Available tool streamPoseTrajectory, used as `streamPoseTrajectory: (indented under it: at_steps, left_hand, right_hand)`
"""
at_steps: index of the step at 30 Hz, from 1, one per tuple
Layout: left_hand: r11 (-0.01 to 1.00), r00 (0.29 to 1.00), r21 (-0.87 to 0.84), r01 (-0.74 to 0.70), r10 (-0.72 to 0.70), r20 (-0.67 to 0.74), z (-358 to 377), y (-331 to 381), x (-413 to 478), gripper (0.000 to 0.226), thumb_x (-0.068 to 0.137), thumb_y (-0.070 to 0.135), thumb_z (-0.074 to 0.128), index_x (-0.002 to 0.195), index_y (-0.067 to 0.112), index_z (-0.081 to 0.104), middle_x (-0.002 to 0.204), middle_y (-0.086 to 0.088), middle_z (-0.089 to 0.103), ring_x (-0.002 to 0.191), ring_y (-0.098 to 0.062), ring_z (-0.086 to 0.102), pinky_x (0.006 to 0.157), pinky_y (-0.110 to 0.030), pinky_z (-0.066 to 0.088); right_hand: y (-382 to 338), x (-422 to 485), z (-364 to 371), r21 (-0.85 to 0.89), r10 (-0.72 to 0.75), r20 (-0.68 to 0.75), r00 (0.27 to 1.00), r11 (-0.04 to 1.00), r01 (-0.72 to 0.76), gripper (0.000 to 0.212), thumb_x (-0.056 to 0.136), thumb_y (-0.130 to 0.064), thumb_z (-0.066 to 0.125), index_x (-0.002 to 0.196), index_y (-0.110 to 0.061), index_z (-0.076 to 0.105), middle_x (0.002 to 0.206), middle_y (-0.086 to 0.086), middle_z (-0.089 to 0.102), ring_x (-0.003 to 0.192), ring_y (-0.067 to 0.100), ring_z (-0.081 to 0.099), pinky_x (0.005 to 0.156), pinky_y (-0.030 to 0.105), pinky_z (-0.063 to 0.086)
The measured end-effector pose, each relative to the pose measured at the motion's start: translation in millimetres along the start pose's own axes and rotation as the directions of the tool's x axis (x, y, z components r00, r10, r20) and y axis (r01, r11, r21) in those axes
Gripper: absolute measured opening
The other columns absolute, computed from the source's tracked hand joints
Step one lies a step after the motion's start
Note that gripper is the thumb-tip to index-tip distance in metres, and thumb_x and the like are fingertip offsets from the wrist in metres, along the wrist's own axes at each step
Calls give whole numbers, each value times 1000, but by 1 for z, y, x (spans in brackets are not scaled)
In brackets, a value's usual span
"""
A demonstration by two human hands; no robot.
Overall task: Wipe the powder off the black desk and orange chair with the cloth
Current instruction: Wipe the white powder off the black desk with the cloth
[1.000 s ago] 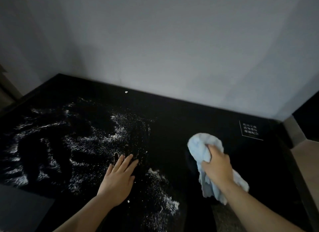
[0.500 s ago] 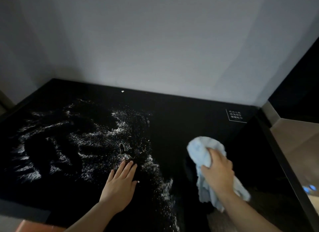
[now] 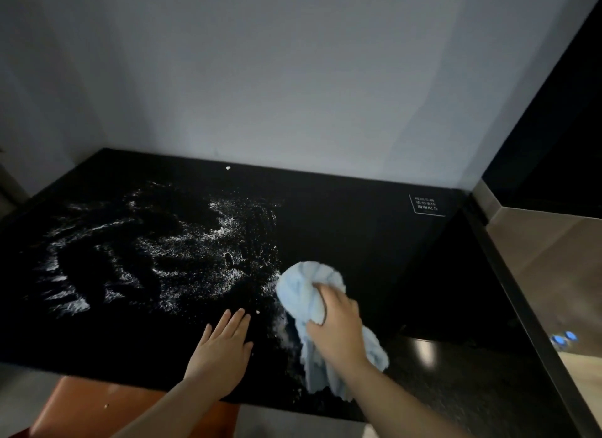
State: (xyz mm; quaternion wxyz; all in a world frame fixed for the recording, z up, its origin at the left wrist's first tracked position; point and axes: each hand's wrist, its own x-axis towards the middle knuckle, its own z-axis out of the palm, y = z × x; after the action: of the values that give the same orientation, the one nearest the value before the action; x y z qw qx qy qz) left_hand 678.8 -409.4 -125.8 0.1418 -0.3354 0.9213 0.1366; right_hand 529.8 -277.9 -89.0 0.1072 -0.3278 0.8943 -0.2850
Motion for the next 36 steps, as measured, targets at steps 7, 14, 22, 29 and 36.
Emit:
streamPoseTrajectory:
  at_steps: [7, 14, 22, 29, 36]
  left_hand:
    - [1000, 1000, -24, -17, 17, 5, 14, 11, -23, 57, 102, 36, 22, 151, 18, -1, 158, 4, -8, 145, -16, -12, 118, -35, 2]
    - [995, 999, -88, -40, 42, 27, 12, 19, -31, 56, 102, 34, 26, 151, 17, 5, 159, 3, -4, 145, -18, -8, 117, -37, 3]
    - [987, 987, -76, -140, 145, 62, 2, 4, -31, 51, 102, 35, 23, 150, 21, 12, 159, 8, 3, 145, -12, -4, 117, -31, 5]
    - [972, 970, -63, -228, 232, 73, -6, -26, -28, 51, 102, 38, 22, 150, 23, 14, 158, 9, 4, 145, -11, -4, 117, -31, 4]
    - [968, 966, -42, -247, 250, 61, -15, -74, -16, 52, 102, 38, 21, 150, 23, 12, 159, 8, 2, 145, -13, -6, 118, -33, 3]
  right_hand:
    - [94, -42, -64, -274, 259, -280, 924, 901, -336, 59, 80, -29, 66, 135, -23, 44, 140, 12, 43, 116, 37, 47, 88, 47, 43]
    - [99, -89, -42, -406, 302, -281, 911, 823, -398, 68, 79, -32, 67, 139, -20, 39, 135, 13, 45, 110, 35, 50, 79, 43, 45]
    - [44, -100, -11, -363, 325, -218, 920, 848, -385, 66, 70, -19, 75, 132, -9, 51, 120, 22, 55, 99, 41, 54, 73, 45, 46]
    - [-23, -92, 36, -256, 315, -294, 902, 884, -392, 70, 46, -14, 88, 113, -8, 66, 102, 24, 63, 81, 43, 59, 58, 44, 49]
    - [-82, -63, 69, 172, 466, -190, 864, 883, -438, 64, 81, -31, 65, 139, -24, 37, 142, 7, 37, 122, 29, 40, 95, 37, 39]
